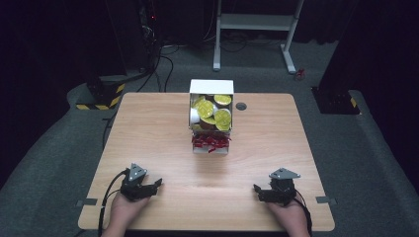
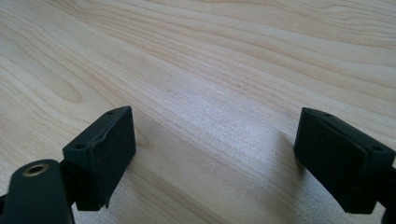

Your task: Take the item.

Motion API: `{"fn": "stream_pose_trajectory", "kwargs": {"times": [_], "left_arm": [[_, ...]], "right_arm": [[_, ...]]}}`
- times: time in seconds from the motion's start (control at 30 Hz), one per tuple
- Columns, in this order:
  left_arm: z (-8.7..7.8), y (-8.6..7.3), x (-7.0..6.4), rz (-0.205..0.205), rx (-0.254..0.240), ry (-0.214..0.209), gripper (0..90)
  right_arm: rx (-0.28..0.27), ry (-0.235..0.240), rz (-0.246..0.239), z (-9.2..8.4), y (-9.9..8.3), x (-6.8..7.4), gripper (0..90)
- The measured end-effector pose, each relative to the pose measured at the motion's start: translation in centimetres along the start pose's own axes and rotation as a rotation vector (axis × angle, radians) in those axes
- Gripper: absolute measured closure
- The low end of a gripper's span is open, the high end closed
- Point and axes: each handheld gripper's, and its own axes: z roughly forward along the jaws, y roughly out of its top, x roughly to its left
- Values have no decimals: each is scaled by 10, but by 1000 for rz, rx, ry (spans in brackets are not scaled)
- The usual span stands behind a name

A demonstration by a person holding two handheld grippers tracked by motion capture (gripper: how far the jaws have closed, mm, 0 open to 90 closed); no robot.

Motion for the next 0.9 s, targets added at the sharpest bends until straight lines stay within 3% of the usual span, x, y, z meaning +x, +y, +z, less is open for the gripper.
{"fn": "stream_pose_trajectory", "kwargs": {"times": [0.17, 0.2, 0.3, 0.37, 0.43, 0.47, 0.53, 0.73, 0.83, 0.9], "left_arm": [[-6, 3, -2, 13, -26, -17, 269], [-10, 5, -2, 1, -53, -20, 268], [-12, 5, -1, -28, -56, -43, 268], [-16, 5, -2, -15, -67, -36, 268], [-21, 5, -5, 42, -116, -14, 284], [-24, 6, -6, 50, -131, -8, 309], [-30, 9, -7, 35, -153, -30, 308], [-37, 15, -13, 38, -150, -37, 291], [-41, 22, -13, -11, -159, -72, 284], [-45, 30, -15, 8, -181, -71, 279]], "right_arm": [[-4, -4, 3, -1, -1, 0, 138], [-3, -6, 5, -1, -1, 1, 140], [-2, -6, 8, -1, -1, 1, 139], [-2, -5, 5, -1, -1, 1, 139], [-2, -5, 5, -1, -1, 1, 139], [-3, -7, 8, -1, -1, 1, 140], [-1, -7, 8, -2, -2, 2, 140], [-3, -3, 1, -2, -2, 1, 140], [-4, -3, 4, -3, -3, 2, 141], [-4, 0, 0, -3, -3, 2, 141]]}}
